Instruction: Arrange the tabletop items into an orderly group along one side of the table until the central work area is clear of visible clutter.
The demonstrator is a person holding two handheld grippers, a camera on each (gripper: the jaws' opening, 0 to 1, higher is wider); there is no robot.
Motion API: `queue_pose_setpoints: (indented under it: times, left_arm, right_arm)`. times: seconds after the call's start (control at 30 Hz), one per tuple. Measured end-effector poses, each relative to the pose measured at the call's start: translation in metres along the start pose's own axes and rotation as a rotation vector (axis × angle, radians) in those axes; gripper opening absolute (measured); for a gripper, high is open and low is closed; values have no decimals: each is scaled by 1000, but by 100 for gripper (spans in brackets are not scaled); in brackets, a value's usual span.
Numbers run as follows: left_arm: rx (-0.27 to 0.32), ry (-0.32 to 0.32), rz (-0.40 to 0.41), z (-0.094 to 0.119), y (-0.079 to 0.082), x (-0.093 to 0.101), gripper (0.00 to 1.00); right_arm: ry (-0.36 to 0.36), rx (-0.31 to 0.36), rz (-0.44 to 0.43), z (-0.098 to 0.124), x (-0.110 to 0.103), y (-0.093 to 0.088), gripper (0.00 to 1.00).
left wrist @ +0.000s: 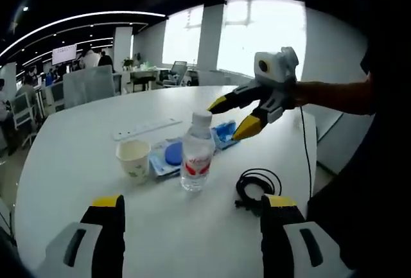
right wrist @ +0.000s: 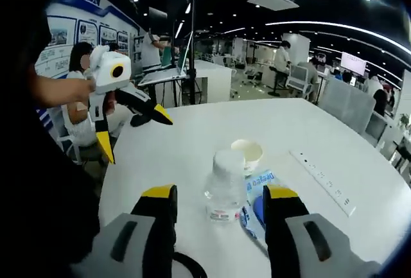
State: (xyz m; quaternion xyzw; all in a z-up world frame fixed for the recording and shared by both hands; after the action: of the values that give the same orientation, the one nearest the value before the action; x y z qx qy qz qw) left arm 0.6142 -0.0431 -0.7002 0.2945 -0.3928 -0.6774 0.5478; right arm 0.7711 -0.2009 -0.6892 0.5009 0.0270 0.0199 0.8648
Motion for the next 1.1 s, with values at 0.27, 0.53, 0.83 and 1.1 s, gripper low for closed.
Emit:
queue_pose_setpoints:
  times: [0.27,0.53,0.83,1.1]
  left_arm:
    - [30,-22,-15,-13,16,2,85]
    - [94,-62,-51,-31,39,2,84]
    - [134,-119,-83,-50,59,11,81]
    - [154,-165,-115,-70,77,19,78]
  right_arm:
    - [-105,50,-102,29,-4,-20,73]
    - [-229,89,-238,70,-17,-50,86]
    - [-349,106,-339,104,-31,-79,99]
    - [-416,80,-364,130,-39,-99,99]
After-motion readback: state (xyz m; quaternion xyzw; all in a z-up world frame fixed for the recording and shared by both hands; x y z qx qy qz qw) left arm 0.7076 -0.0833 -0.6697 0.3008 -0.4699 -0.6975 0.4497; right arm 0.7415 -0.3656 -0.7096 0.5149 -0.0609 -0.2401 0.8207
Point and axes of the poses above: the point that each gripper's makers call its tool centre point, and the gripper's own axes: z roughly backward along the fingers, x roughly to its right, y roughly out of its top, the point moved 6 cm from there along z, roughly backward along the fingers, and after that the axes turned 6 degrees about y, right-handed, at the moved point
